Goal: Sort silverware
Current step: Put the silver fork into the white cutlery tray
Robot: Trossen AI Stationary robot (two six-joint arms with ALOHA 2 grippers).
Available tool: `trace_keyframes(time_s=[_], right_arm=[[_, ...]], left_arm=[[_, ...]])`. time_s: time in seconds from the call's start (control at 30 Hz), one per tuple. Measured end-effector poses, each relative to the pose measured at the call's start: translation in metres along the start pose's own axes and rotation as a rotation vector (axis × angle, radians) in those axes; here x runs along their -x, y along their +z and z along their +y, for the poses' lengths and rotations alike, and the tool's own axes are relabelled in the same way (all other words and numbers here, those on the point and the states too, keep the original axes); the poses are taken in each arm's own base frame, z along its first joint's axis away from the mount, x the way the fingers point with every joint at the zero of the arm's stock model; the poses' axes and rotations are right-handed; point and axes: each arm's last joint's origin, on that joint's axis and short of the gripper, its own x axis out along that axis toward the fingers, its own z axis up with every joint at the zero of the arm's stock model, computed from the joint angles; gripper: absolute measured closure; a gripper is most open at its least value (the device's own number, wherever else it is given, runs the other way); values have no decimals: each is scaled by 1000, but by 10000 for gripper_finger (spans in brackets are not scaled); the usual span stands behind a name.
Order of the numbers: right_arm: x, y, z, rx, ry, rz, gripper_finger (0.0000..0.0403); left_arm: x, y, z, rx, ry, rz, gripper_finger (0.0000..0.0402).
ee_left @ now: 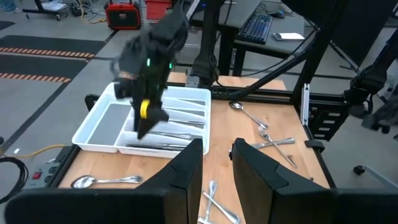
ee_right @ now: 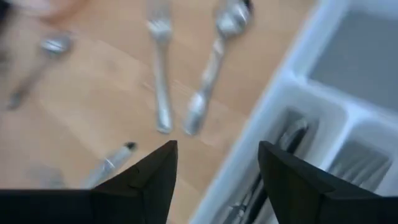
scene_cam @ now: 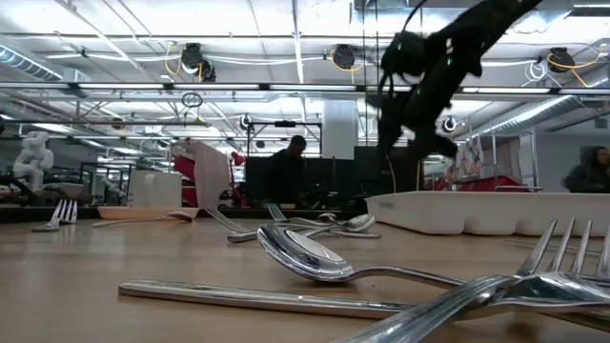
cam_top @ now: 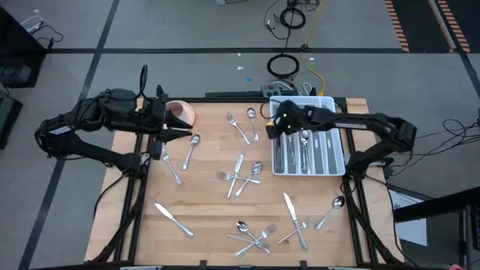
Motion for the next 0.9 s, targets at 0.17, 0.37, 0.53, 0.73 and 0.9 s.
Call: trace_keyframes(time_s=[0.17,0.37,0.53,0.73,0.9], right_arm=[[63,10,23,223,174,29,191],[118,-38,44,514,247,339,187],[124,-88,62,670,182,487,186],[123,-120,89,716,226,415,186],[131,-129,94,657,229,379,186]], left_arm=[[0,1,0,0,-1,-8,311],[0,1,0,-14,-1,-8,311],[0,1,0,-26,-1,-8,311],[-32,-21,0,53,-7,10,311],[-72,-71,11,62,98,151,311]])
